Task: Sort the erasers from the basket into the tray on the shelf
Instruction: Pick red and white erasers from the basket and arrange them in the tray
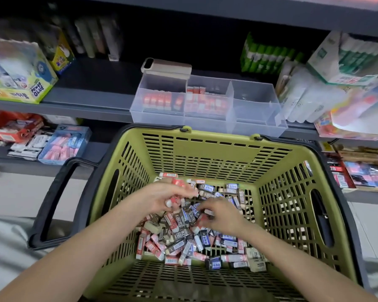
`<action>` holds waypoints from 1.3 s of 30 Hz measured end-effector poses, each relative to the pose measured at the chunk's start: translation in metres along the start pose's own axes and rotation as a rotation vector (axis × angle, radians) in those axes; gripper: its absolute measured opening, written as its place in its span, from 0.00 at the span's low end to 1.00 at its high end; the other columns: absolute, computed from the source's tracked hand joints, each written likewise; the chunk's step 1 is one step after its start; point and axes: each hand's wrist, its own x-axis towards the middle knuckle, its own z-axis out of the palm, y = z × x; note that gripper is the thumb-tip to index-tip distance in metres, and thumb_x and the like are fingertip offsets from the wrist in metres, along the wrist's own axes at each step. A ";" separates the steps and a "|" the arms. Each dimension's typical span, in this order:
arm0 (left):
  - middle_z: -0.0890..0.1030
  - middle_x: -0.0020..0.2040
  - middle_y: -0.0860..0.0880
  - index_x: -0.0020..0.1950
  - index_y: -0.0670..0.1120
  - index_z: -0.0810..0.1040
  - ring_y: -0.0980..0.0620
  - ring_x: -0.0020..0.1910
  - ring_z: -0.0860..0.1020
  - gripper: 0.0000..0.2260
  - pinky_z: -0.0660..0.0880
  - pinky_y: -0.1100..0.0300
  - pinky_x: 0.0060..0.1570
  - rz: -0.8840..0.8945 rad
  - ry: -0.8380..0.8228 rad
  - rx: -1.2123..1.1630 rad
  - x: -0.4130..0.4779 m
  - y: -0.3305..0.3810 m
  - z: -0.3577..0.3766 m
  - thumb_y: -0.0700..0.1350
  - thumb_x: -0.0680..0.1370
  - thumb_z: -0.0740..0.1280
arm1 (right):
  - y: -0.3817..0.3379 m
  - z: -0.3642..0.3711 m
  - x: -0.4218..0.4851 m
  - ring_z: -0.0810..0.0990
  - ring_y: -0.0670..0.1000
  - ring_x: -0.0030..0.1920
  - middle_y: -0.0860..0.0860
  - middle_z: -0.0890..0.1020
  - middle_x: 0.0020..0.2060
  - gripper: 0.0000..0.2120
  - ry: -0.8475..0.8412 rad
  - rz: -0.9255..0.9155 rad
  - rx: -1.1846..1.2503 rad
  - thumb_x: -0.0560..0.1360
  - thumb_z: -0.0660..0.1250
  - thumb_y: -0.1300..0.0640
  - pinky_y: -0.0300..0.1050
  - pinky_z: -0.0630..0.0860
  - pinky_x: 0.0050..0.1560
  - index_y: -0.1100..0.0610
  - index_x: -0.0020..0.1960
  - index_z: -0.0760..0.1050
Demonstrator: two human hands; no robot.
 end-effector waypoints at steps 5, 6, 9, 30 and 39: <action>0.80 0.47 0.46 0.49 0.42 0.77 0.50 0.43 0.76 0.14 0.73 0.62 0.42 0.074 0.329 0.545 0.024 -0.036 -0.012 0.38 0.67 0.76 | 0.016 0.030 0.011 0.70 0.50 0.55 0.48 0.74 0.52 0.18 -0.091 -0.073 -0.178 0.69 0.70 0.46 0.43 0.62 0.49 0.48 0.56 0.76; 0.79 0.48 0.47 0.49 0.43 0.77 0.50 0.47 0.76 0.14 0.73 0.61 0.48 0.066 0.361 0.671 0.028 -0.044 -0.015 0.40 0.67 0.77 | 0.020 0.030 0.010 0.72 0.49 0.52 0.47 0.73 0.49 0.16 -0.080 -0.045 -0.107 0.68 0.71 0.47 0.41 0.62 0.47 0.48 0.54 0.76; 0.77 0.46 0.50 0.47 0.45 0.74 0.50 0.49 0.75 0.16 0.71 0.60 0.50 0.085 0.410 0.894 0.036 -0.057 -0.021 0.47 0.67 0.78 | 0.031 0.030 0.007 0.73 0.48 0.47 0.45 0.72 0.45 0.13 -0.098 0.041 0.040 0.67 0.73 0.50 0.40 0.66 0.45 0.47 0.50 0.76; 0.74 0.40 0.45 0.40 0.43 0.69 0.49 0.40 0.72 0.10 0.74 0.55 0.48 0.236 0.381 0.253 0.029 -0.039 0.002 0.40 0.74 0.70 | 0.046 0.033 -0.005 0.78 0.50 0.49 0.51 0.82 0.48 0.13 -0.187 0.059 0.102 0.70 0.73 0.52 0.43 0.73 0.49 0.55 0.53 0.80; 0.77 0.41 0.46 0.57 0.41 0.72 0.51 0.38 0.73 0.24 0.71 0.57 0.37 0.071 0.113 -0.139 0.020 -0.041 0.028 0.43 0.65 0.77 | 0.027 0.006 -0.025 0.70 0.45 0.32 0.49 0.77 0.37 0.06 -0.106 0.271 0.856 0.78 0.63 0.58 0.34 0.65 0.32 0.54 0.45 0.78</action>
